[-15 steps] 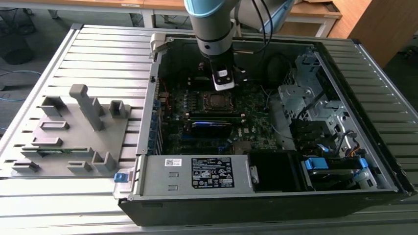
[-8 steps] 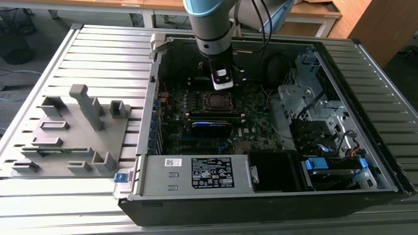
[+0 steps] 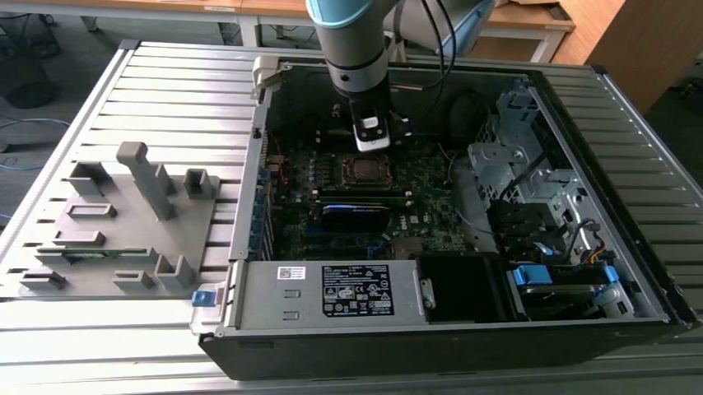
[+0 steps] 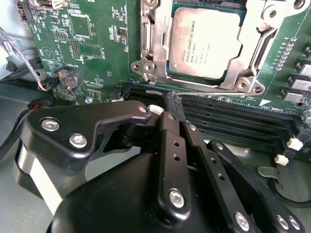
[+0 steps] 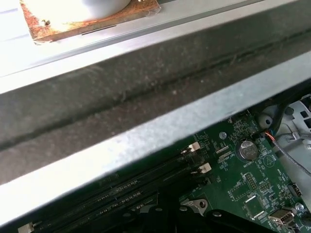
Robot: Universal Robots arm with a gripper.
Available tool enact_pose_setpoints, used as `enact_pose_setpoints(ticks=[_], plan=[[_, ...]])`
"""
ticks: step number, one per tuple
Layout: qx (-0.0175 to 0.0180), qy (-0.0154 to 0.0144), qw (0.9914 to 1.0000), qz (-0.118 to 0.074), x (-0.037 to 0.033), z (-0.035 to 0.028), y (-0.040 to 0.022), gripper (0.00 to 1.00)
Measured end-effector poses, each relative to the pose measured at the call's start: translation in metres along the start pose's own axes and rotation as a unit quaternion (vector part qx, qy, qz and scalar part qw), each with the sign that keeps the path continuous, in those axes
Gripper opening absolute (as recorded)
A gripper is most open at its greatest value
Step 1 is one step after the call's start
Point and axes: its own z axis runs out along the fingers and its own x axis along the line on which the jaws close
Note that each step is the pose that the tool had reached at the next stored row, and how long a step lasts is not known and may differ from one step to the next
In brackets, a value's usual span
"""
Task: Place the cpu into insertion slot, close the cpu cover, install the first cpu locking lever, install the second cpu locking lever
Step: 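Install the first cpu locking lever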
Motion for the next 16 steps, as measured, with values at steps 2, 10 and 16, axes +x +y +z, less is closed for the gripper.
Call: enact_pose_setpoints(ticks=[2,10,16], plan=[[0.0005,-0.0005,1.00000,0.002,0.0001,0.0001,-0.0002,0.11],[0.0002,-0.0008,1.00000,0.002,0.0002,0.0006,-0.0007,0.11],[0.0003,-0.0009,1.00000,0.002,-0.0004,0.0012,-0.0024,0.11]])
